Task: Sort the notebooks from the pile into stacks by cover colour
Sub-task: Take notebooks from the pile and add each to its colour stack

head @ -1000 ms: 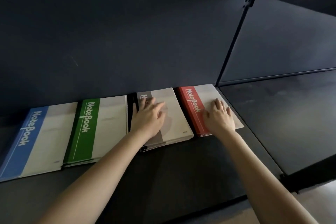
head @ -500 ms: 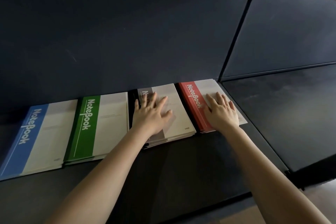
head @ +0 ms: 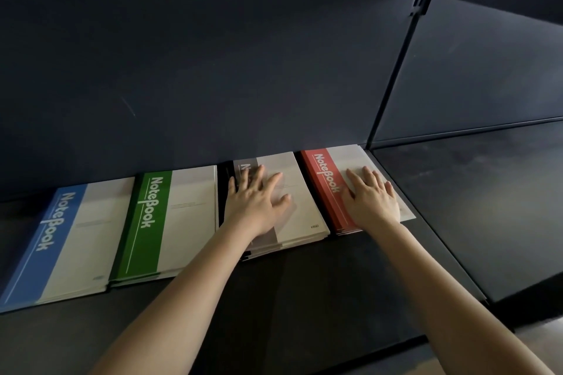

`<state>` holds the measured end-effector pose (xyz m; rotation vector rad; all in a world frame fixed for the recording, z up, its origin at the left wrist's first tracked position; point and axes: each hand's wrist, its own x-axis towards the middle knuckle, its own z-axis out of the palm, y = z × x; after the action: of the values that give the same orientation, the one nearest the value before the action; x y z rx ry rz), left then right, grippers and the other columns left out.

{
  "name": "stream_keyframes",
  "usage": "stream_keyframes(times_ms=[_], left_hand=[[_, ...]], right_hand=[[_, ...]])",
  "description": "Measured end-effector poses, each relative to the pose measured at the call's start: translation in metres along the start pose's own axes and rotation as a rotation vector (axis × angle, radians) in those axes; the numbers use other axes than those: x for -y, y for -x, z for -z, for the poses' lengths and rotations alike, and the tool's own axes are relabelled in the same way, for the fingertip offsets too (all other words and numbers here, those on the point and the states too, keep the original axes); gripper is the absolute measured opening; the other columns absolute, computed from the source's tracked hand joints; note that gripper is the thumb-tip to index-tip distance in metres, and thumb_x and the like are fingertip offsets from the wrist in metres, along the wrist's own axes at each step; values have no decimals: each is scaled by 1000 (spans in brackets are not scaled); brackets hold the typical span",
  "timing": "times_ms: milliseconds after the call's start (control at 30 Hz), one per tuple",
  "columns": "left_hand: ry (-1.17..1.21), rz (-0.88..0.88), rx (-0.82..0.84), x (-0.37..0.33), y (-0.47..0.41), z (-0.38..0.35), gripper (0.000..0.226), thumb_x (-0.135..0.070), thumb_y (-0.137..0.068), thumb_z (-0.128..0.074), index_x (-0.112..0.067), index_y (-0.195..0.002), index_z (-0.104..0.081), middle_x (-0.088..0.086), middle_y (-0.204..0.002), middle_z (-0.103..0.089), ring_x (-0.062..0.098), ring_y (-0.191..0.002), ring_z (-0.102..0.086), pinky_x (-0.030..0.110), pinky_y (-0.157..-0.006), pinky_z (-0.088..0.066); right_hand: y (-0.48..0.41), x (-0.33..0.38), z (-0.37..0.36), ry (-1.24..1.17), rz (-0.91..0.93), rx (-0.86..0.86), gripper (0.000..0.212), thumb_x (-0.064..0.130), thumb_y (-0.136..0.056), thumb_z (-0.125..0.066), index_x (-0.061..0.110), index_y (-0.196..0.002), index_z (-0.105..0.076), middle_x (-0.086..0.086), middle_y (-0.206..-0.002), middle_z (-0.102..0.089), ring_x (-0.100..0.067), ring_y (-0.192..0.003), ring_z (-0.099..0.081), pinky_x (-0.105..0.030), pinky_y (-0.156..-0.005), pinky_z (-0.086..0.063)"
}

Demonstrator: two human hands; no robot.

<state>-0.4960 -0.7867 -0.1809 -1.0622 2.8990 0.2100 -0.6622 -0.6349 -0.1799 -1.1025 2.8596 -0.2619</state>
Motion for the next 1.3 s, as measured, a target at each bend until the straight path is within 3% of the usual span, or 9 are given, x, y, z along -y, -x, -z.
stream_keyframes(times_ms=[133, 233, 333, 400, 567, 667, 967, 1100, 1300], left_hand=[[63, -5, 12, 2, -1, 4, 62, -64, -95, -18, -40, -151, -6, -2, -162, 6, 26, -148, 10, 47, -117, 8], [434, 5, -63, 7, 1, 11, 62, -57, -96, -34, -33, -151, -18, -4, -162, -4, 19, -149, 0, 45, -117, 7], [744, -16, -164, 13, 13, 26, 62, -52, -94, -43, -30, -149, -24, -6, -161, -6, 15, -148, -4, 47, -120, -4], [688, -75, -214, 19, 19, 36, 57, -46, -97, -44, -32, -149, -26, -9, -161, -6, 11, -148, 1, 47, -120, -8], [504, -87, -206, 46, 36, 49, 56, -44, -99, -41, -32, -150, -21, -7, -161, -3, 14, -148, 1, 41, -118, 9], [555, -3, -217, 71, 51, 48, 56, -42, -98, -45, -30, -149, -25, -7, -161, -6, 15, -148, -1, 43, -120, 0], [562, 269, -368, 179, 128, 44, 52, -39, -94, -52, -23, -142, -39, -1, -154, -30, 21, -144, -23, 47, -118, -13], [505, 441, -411, 225, 175, 48, 49, -30, -98, -50, -23, -144, -37, -3, -154, -29, 21, -145, -18, 43, -118, -6], [485, 641, -500, 267, 252, 47, 45, -29, -96, -52, -24, -140, -43, -4, -146, -42, 15, -138, -33, 43, -117, -13]], right_hand=[[-4, 2, 9, -1, 4, 52, 55, 51, -98, -27, 31, -149, -26, -8, -157, -17, -24, -145, -13, -47, -118, -7], [-8, 5, 26, 58, -12, 132, 55, 55, -97, -26, 34, -148, -28, -6, -155, -21, -25, -144, -19, -61, -113, 1], [1, 18, 32, 74, 54, 37, 54, 48, -99, -30, 29, -149, -26, -4, -158, -18, -22, -146, -13, -60, -113, 4], [10, 36, 29, -36, 109, -27, 53, 44, -100, -31, 27, -150, -23, -2, -159, -15, -19, -147, -11, -54, -115, 6], [23, 94, 28, -226, 314, -71, 51, 44, -100, -34, 27, -148, -29, 1, -159, -17, -21, -146, -12, -46, -120, -4], [27, 131, 29, -305, 412, -48, 51, 44, -100, -36, 26, -148, -32, 0, -159, -15, -22, -146, -13, -41, -119, -10], [45, 250, 10, -354, 713, 111, 51, 43, -101, -34, 25, -148, -30, 0, -160, -8, -17, -147, -9, -32, -118, 0], [67, 313, 0, -399, 844, 173, 49, 39, -101, -37, 23, -147, -33, -2, -160, -10, -21, -145, -16, -33, -119, -7], [107, 385, -27, -437, 1018, 334, 50, 42, -100, -40, 24, -146, -33, 1, -160, -9, -21, -141, -27, -36, -114, -26]])
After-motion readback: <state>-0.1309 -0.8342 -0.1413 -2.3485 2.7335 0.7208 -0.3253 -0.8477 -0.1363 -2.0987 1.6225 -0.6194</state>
